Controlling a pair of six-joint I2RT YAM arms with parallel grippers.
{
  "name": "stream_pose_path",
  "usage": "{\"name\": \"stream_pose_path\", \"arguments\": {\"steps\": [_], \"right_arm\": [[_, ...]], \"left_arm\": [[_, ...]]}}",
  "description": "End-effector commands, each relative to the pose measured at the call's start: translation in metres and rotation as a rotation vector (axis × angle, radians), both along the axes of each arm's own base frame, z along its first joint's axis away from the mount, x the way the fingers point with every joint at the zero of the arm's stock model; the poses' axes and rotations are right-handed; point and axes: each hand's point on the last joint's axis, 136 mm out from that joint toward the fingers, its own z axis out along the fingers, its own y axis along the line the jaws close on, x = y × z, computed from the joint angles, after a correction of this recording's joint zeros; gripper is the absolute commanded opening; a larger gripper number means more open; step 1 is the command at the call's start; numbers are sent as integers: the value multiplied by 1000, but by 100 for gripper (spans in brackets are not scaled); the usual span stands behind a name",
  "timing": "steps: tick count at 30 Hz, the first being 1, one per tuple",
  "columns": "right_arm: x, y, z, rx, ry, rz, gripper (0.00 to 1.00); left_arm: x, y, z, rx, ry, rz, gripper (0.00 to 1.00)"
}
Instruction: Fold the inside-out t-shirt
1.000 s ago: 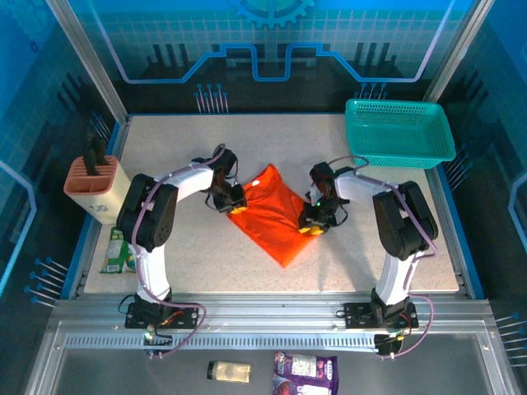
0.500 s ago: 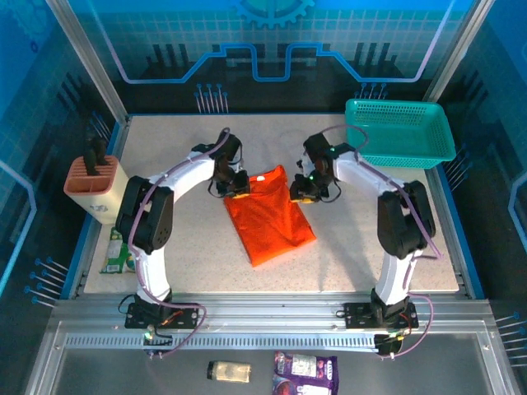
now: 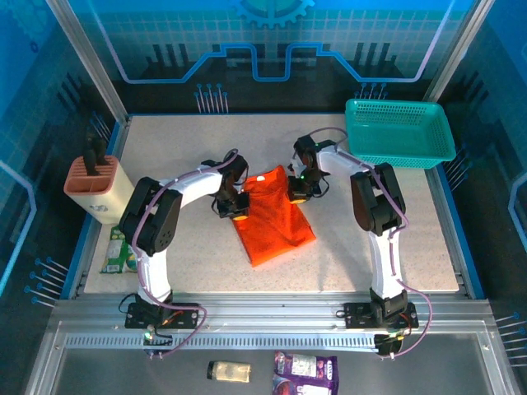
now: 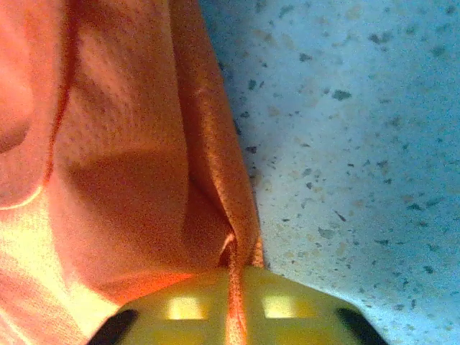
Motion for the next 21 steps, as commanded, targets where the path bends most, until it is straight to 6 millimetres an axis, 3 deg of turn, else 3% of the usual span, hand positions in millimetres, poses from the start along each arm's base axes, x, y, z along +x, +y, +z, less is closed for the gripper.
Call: {"name": "stream_pose_path", "arguments": {"steps": [1,7,11,14,18,21], "right_arm": [[-16,-11,3,-16,33,-16,0],[-42,-49,5,-118,53,-114,0],[-58,-50,7,-98,78,-133,0],[-53,-42,17,-50,54,-141,1],[-39,-37,35,-15,3,-170,23],[-29,-29,39,36,-6,-180,28]], "left_arm": [[-5,17,-13,60,40,7,7],[-1,39,-20,109,50,7,7],[4,44,-18,120,43,-4,6],[11,36,-9,77,14,-13,6],[20,25,13,10,-47,-7,10],[24,25,30,2,-94,6,13]]}}
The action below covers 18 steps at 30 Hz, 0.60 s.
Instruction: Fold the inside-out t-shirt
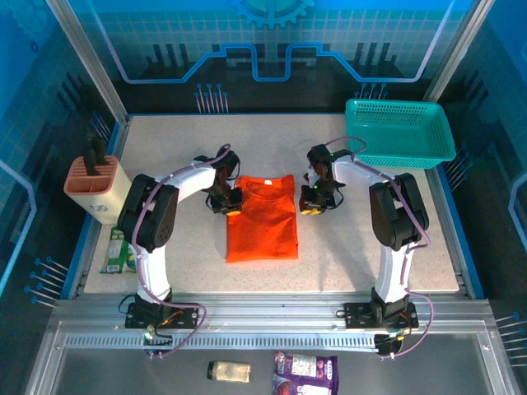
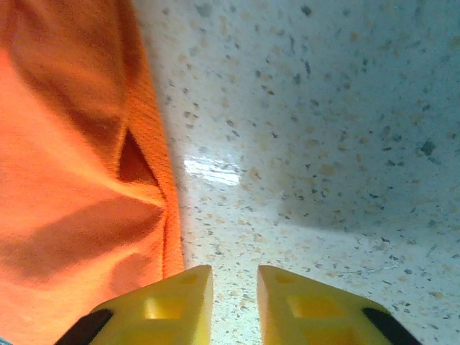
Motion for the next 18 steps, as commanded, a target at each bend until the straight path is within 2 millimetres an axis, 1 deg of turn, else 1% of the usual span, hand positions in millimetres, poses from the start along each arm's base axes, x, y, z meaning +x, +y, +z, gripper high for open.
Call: {"name": "stream_pose_path", "arguments": {"steps": [1,3,5,8,11,13,18], "right_arm": [[19,12,19,90,-44,-33,29],[24,21,17,123,-34,-29,32],[29,28,16,140,-37,-21,36],[36,34,13,150,-29,-14,38],[38,38,14,153,-31,-7,39],[38,38,14,151,-30,-5,39],[35,36,15,139,-26,-2,39]], "left_arm": [[9,3,32,-13,-82,0,15],[12,7,41,-6,-105,14,19],[14,16,44,4,-115,41,22],[19,31,43,-12,-116,95,28],[26,41,41,-38,-121,129,32],[31,43,40,-66,-121,143,34],[42,38,32,-110,-105,146,35]]}}
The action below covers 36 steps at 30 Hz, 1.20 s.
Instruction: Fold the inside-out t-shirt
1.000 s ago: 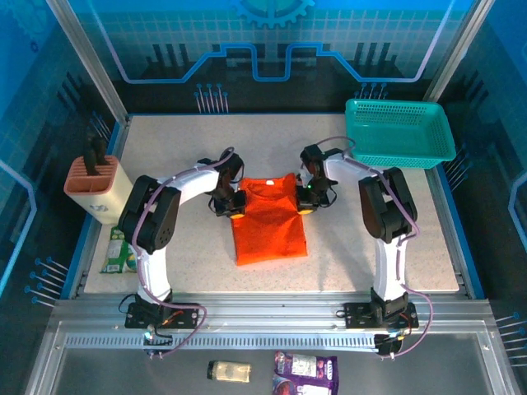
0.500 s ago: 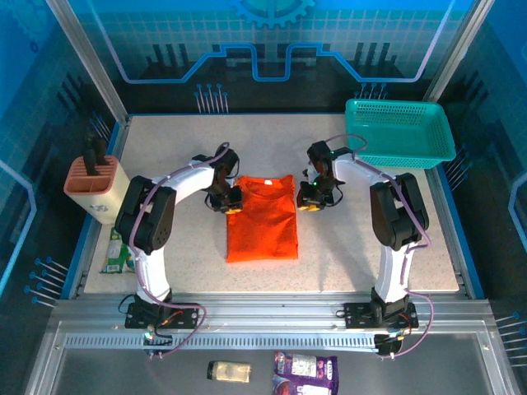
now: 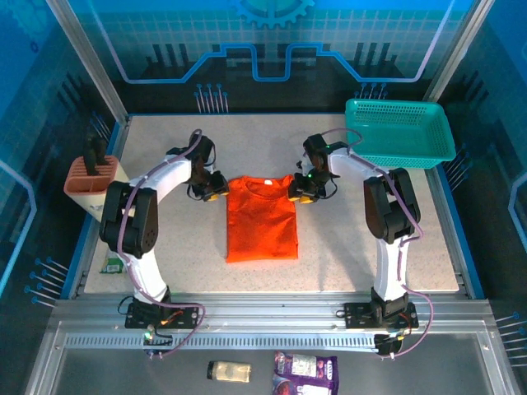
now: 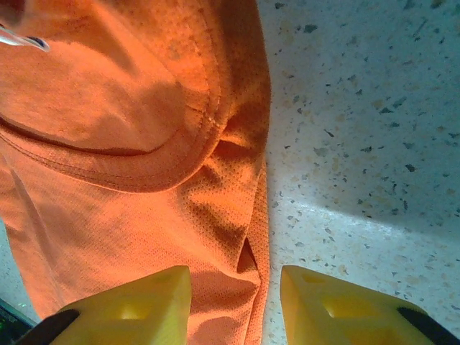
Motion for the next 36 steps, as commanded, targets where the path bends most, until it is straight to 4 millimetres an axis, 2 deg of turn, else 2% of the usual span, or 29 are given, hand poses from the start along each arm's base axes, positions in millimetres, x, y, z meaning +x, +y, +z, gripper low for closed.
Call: {"name": "stream_pose_path", "arguments": {"steps": [1,9,16,24,27,32,36], "right_arm": [[-4,5,5,10,17,9,39],[-12,3,7,-6,25,16,39],[-18,5,11,-20,25,27,39],[-21,6,15,-25,23,36,39],[-21,6,16,-28,22,38,39],[-22,6,18,-32,20,41,39],[-23,6,18,-33,22,45,39]], "left_arm": [[6,-11,-9,-52,20,-16,35],[12,-13,-30,-27,56,-7,36],[11,-27,-41,-16,66,-27,36],[10,-23,-54,111,105,-56,34],[13,-20,-52,143,95,-64,35],[23,-12,-36,210,56,-77,35],[27,-15,-35,199,61,-85,34]]}}
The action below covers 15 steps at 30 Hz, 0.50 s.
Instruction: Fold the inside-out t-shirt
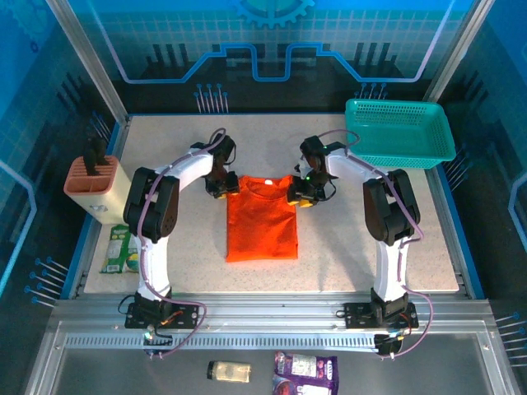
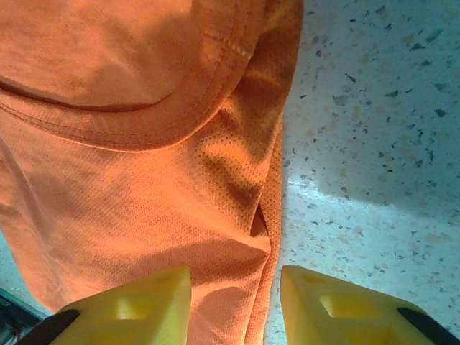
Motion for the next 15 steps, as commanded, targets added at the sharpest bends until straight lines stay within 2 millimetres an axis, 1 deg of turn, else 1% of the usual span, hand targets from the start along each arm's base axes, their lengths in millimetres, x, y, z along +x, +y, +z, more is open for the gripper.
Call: {"name": "stream_pose_path", "arguments": {"steps": [1,6,11,15], "right_arm": [[-5,3,15,-6,-17,21,39],[-7,3,18,-14,-23,26,39],[-9,2,16,-18,-17,30,39],[-8,2,17,-17,-19,32,38]], "left_arm": [[0,4,-5,35,27,-20,34],[-2,5,-16,46,59,-22,34],[-14,8,-30,77,115,-35,37],[-25,5,-40,92,157,-45,38]]}}
